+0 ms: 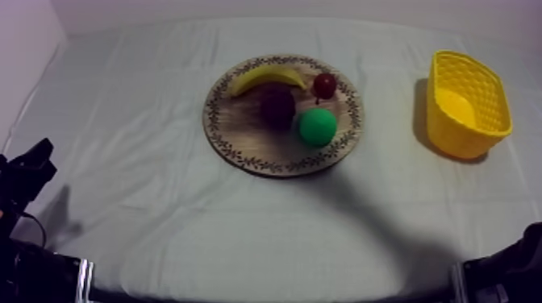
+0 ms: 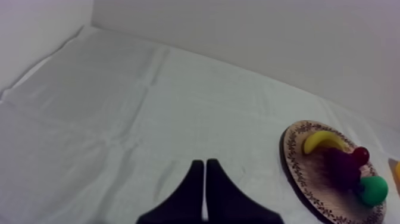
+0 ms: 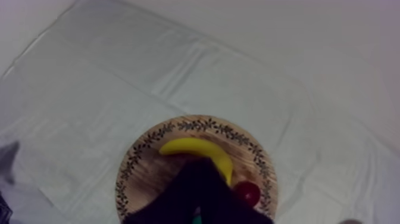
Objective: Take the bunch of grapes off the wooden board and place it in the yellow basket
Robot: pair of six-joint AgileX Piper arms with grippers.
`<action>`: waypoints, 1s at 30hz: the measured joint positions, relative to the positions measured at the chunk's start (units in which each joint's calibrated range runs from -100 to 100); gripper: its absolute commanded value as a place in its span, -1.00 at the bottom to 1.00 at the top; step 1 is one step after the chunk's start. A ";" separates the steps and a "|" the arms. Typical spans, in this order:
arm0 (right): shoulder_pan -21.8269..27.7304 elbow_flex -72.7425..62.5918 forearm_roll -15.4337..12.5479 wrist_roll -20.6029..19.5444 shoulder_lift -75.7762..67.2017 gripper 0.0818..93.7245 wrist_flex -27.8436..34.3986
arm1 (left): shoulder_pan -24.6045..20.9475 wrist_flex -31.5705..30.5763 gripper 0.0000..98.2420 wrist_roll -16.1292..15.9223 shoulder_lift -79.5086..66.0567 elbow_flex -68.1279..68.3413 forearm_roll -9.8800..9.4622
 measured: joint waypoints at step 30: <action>1.31 -6.66 -4.01 -14.27 11.34 -0.99 26.74 | 0.00 0.00 -1.00 0.00 0.00 0.00 0.00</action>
